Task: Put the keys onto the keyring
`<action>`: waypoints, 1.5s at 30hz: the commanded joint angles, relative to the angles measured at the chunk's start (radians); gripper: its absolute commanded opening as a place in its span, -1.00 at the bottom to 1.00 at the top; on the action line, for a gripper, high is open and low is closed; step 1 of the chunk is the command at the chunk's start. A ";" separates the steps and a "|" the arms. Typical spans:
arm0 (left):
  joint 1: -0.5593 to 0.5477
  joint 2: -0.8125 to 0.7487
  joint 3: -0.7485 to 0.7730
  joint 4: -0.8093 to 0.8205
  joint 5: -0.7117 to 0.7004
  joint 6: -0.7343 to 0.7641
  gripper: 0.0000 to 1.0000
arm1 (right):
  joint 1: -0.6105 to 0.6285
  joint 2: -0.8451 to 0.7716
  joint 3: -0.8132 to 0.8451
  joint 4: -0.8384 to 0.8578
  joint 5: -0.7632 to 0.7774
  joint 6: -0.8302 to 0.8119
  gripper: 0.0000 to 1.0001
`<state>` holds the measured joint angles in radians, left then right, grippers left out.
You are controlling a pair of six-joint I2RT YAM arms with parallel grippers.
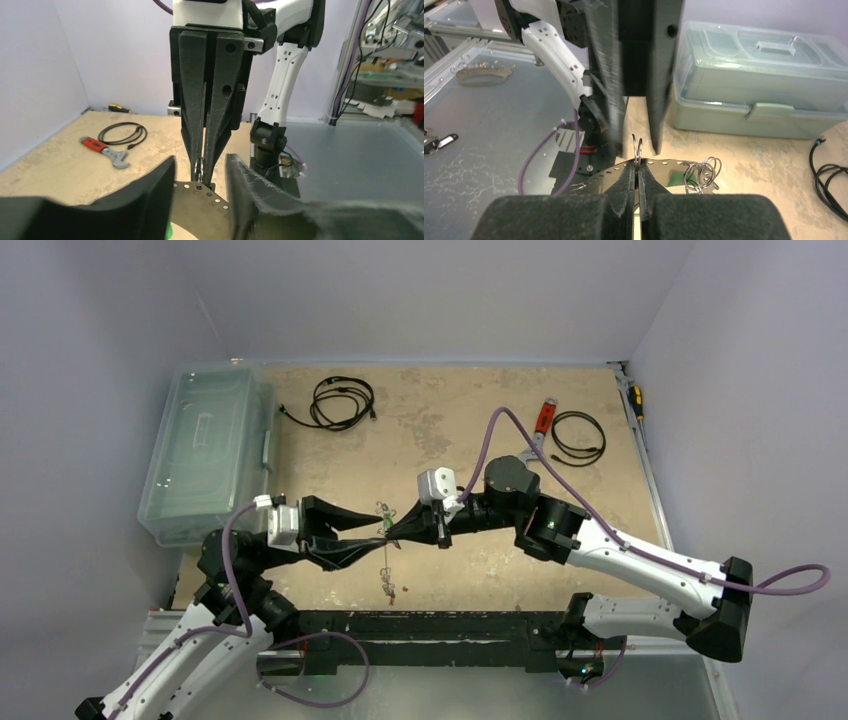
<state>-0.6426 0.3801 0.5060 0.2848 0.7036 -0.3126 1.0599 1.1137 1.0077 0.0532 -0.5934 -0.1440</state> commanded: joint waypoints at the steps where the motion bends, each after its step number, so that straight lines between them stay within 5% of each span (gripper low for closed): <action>1: 0.003 -0.017 0.010 0.023 0.024 0.016 -0.01 | -0.002 -0.005 0.100 -0.189 0.059 -0.082 -1.00; 6: 0.002 -0.025 0.014 -0.004 0.037 0.035 0.15 | -0.002 0.017 0.176 -0.381 0.157 -0.146 -1.00; 16: -0.027 0.039 0.020 -0.038 0.049 0.063 -0.03 | 0.000 0.122 0.391 -0.724 0.288 -0.175 -1.00; 45: -0.045 0.204 -0.007 0.033 0.056 0.010 -0.32 | 0.058 0.152 0.443 -0.776 0.263 -0.201 -1.00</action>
<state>-0.6830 0.5774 0.5003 0.2802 0.7486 -0.2932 1.1107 1.2888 1.4261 -0.7788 -0.3115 -0.3344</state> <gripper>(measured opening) 0.348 0.012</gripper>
